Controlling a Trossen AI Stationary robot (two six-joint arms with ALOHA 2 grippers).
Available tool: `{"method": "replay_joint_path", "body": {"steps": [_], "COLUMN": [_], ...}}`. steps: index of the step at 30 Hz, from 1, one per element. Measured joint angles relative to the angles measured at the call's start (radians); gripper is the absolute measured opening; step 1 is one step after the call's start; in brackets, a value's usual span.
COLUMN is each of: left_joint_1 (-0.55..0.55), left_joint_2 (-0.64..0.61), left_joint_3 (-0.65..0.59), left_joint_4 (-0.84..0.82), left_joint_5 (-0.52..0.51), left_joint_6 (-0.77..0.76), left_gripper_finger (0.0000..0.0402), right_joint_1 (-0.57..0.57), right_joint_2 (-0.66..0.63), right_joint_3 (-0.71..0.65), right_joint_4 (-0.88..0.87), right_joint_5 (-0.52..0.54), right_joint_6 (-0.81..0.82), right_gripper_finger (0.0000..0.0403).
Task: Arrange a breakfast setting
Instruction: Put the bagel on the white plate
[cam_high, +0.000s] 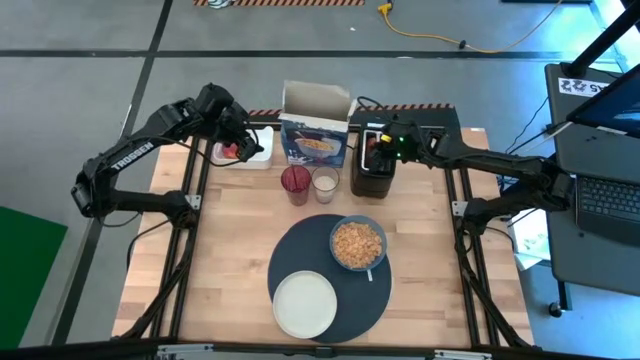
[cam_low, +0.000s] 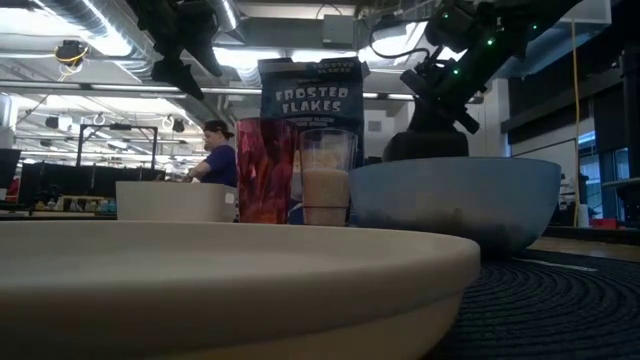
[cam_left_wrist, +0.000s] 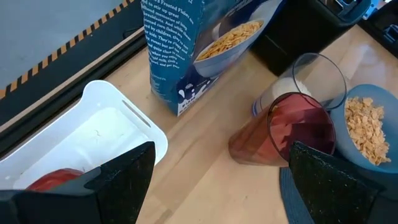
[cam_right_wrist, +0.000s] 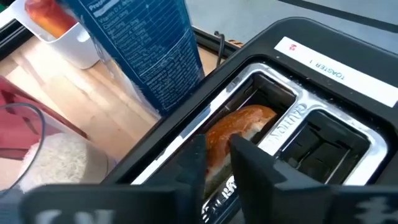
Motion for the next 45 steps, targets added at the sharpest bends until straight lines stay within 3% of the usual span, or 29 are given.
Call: {"method": "replay_joint_path", "body": {"steps": [5, 14, 25, 33, 45], "left_joint_1": [0.000, 0.000, 0.000, 0.000, 0.000], "left_joint_2": [0.000, 0.000, 0.000, 0.001, 0.001], "left_joint_3": [0.000, 0.000, 0.000, 0.000, 0.000], "left_joint_4": [0.000, 0.001, 0.001, 0.002, 0.001], "left_joint_5": [0.000, 0.000, 0.000, 0.000, 0.033], "left_joint_6": [0.021, 0.026, 0.037, 0.053, 0.054], "left_gripper_finger": [0.0355, 0.0355, 0.0355, 0.0355, 0.0355], "right_joint_1": [0.000, 0.000, 0.025, 0.168, 0.503], "right_joint_2": [0.000, 0.000, 0.000, 0.000, 0.093], "right_joint_3": [0.000, 0.144, 0.448, 0.625, 0.637], "right_joint_4": [0.003, -0.146, -0.425, -0.526, -0.458], "right_joint_5": [-0.006, -0.016, -0.048, -0.028, -0.008], "right_joint_6": [-0.014, -0.127, -0.309, -0.352, -0.353], "right_gripper_finger": [0.0012, 0.0008, 0.0005, 0.0004, 0.0002]}}
